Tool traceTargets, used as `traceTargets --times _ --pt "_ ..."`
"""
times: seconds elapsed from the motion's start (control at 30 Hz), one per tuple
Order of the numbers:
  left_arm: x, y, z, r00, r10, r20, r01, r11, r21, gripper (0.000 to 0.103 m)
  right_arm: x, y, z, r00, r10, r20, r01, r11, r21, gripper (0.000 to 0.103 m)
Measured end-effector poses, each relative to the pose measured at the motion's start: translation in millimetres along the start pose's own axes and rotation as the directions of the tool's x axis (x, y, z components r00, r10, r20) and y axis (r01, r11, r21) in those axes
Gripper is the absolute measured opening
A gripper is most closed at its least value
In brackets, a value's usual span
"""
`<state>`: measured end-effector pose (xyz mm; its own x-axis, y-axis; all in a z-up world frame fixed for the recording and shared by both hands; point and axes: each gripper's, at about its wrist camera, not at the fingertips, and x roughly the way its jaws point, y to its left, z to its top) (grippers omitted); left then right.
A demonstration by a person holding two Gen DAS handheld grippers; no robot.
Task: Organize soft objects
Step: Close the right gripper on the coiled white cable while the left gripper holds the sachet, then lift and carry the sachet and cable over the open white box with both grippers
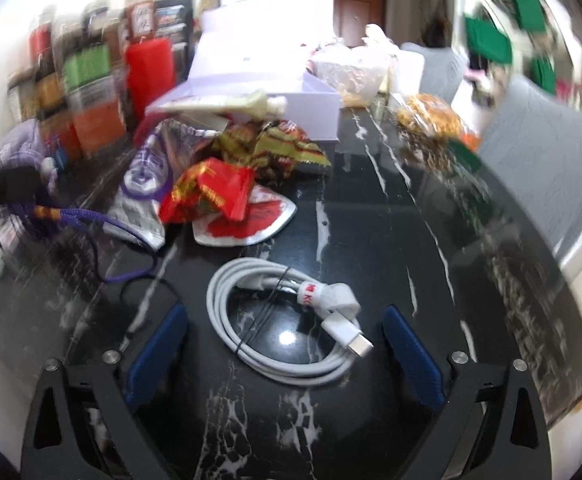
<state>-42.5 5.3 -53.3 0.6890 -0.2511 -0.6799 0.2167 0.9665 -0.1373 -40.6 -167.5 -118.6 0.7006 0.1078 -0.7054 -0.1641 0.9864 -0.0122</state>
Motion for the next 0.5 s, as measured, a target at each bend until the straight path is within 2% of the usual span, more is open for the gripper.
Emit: traceTargets --times 0.07,0.1,0.13,0.5 --pt "1.9 1.6 0.4 1.0 0.002 -0.005 -0.002 1.0 -0.003 0.066 2.1 0.6 2.7 1.0 0.003 -0.016 -0.003 1.0 -0.003 0.097" --pt "2.0 2.8 0.4 1.0 -0.001 -0.006 0.001 1.0 -0.007 0.066 1.2 -0.3 4.0 1.0 0.002 -0.015 -0.002 1.0 -0.003 0.079" --pt "1.6 3.6 0.3 1.0 -0.003 -0.006 0.003 1.0 -0.012 0.066 -0.4 -2.5 4.9 1.0 -0.014 -0.006 0.014 1.0 0.007 0.068" --pt "-3.2 5.4 2.2 1.0 -0.005 0.014 0.005 1.0 -0.012 0.066 -1.9 -8.2 7.0 1.0 0.004 -0.013 -0.003 1.0 0.026 0.066"
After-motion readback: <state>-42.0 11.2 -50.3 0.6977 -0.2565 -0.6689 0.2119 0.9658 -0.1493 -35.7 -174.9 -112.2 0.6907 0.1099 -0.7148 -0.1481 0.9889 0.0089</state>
